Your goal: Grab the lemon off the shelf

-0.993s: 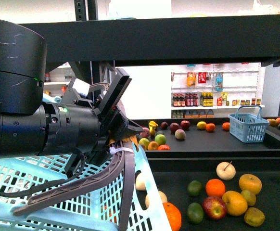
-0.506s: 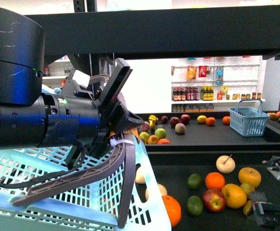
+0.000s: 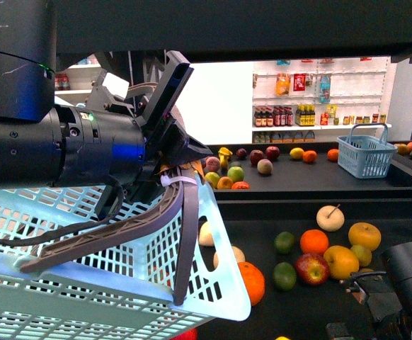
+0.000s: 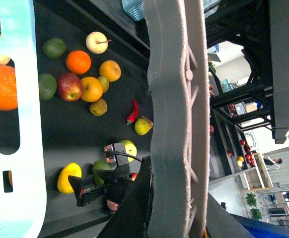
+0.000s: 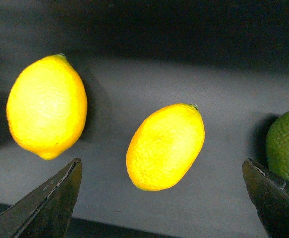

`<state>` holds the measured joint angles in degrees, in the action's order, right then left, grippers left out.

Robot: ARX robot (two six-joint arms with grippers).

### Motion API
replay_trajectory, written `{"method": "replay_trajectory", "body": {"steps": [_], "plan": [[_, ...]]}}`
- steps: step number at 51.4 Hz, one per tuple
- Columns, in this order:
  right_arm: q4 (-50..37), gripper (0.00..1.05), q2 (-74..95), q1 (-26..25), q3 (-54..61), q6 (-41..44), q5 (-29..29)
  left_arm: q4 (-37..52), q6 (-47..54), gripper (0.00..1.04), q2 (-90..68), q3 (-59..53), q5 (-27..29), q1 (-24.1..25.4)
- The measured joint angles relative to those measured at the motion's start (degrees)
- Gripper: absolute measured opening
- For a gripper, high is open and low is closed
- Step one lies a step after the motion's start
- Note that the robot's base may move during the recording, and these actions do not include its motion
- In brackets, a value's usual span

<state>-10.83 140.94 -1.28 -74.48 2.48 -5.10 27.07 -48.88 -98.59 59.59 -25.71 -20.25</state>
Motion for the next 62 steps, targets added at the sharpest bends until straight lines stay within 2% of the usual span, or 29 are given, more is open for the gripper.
{"method": "replay_trajectory", "body": {"steps": [26,37,41,62], "plan": [[-0.4,0.97,9.5,0.7,-5.4,0.5,2.4,0.0,0.0,0.09,0.0,0.0,0.0,0.0],[-1.5,0.71,10.1,1.3,-6.1,0.7,3.3,0.0,0.0,0.09,0.0,0.0,0.0,0.0],[-1.9,0.65,10.1,1.4,-6.2,0.9,3.6,0.0,0.0,0.09,0.0,0.0,0.0,0.0],[-4.3,0.58,5.7,0.8,-1.5,2.6,4.2,0.0,0.0,0.09,0.0,0.0,0.0,0.0]]}}
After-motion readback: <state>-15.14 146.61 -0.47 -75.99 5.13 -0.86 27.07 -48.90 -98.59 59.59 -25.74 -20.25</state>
